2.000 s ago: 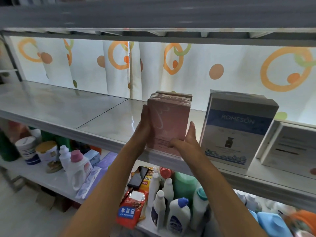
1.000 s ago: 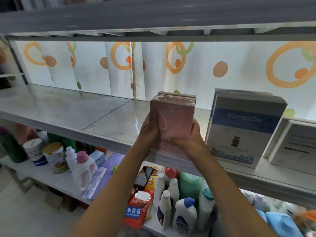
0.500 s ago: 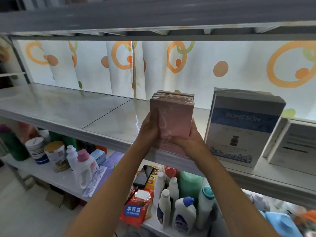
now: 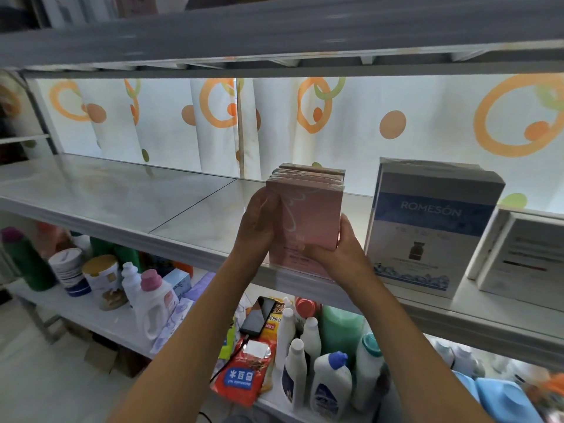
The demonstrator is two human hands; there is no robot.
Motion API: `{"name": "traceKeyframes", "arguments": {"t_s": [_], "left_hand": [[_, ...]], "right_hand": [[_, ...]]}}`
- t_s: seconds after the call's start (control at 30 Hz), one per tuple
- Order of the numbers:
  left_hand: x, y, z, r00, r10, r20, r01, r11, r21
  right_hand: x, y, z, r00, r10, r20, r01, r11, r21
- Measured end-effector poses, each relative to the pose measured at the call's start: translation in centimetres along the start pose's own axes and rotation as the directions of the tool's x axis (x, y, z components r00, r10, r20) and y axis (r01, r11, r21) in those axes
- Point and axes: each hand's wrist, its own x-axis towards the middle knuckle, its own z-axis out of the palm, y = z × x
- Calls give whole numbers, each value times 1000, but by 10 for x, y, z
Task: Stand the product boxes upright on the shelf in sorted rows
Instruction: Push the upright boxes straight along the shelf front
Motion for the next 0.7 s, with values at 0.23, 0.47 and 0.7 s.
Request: {"name": "traceKeyframes", "arguments": {"t_s": [0.23, 0.47, 0.7], "left_hand": [[-6, 10, -7, 1000, -1, -16, 2, 998, 68], [-17, -7, -11, 993, -105, -58, 114, 976, 188], [-71, -7, -3, 959, -131, -252, 188, 957, 221]], "right_hand": [[-3, -2, -1, 1000, 16, -7, -16, 1000, -22], [-17, -14, -2, 1000, 31, 0, -30, 994, -107], [-48, -15, -11, 993, 114, -11, -112, 955, -274]]}}
